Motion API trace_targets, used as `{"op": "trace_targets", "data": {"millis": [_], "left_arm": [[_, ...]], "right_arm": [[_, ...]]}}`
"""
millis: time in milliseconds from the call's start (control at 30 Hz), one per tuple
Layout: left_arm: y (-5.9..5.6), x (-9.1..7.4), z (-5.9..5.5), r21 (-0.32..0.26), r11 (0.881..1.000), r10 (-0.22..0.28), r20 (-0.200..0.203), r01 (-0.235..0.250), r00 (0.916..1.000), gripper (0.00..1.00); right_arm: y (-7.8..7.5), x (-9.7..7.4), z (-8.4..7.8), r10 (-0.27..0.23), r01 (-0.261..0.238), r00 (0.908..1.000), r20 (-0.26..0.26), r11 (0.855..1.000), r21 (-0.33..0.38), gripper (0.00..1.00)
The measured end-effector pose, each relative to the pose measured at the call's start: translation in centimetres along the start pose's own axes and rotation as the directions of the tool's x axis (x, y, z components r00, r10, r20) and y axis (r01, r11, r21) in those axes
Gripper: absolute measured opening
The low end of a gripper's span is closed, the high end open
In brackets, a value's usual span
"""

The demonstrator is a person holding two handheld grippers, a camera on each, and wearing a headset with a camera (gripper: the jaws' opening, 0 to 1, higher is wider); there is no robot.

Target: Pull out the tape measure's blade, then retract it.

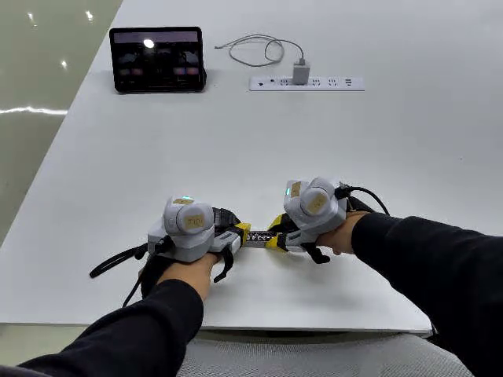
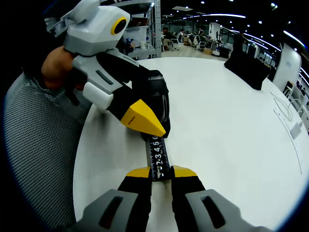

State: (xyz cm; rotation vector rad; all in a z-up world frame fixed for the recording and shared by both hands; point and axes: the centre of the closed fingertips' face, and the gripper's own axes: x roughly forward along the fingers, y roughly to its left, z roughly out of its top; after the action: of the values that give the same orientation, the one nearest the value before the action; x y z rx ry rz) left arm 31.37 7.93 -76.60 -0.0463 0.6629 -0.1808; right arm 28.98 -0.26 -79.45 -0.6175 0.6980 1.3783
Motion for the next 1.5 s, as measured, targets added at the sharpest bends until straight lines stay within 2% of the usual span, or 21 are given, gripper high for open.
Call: {"op": "trace_targets", "data": {"millis": [700, 800, 1067, 1500], "left_arm": [[0.1, 0.0, 0.1, -0.026, 1.000, -0.014, 0.002, 0.014, 0.9999, 0.62], [0.1, -0.1, 0.0, -0.024, 0.999, -0.027, 0.001, 0.027, 0.9996, 0.62], [0.0, 0.0, 0.0, -0.016, 1.000, -0.025, 0.002, 0.025, 0.9997, 0.62], [0.2, 0.0, 0.1, -0.026, 0.999, -0.026, 0.002, 0.026, 0.9996, 0.62]], "right_arm": [[0.0, 0.6, 0.8, 0.002, -0.002, 0.9997, 0.023, 1.000, 0.008, 0.11], [0.1, 0.8, 0.9, 0.003, -0.003, 0.9997, 0.025, 1.000, 0.000, 0.10], [0.2, 1.0, 1.0, 0.009, -0.009, 0.9996, 0.027, 1.000, 0.005, 0.10], [0.4, 1.6, 2.1, 0.018, -0.018, 0.9990, 0.042, 1.000, -0.001, 0.10]]}}
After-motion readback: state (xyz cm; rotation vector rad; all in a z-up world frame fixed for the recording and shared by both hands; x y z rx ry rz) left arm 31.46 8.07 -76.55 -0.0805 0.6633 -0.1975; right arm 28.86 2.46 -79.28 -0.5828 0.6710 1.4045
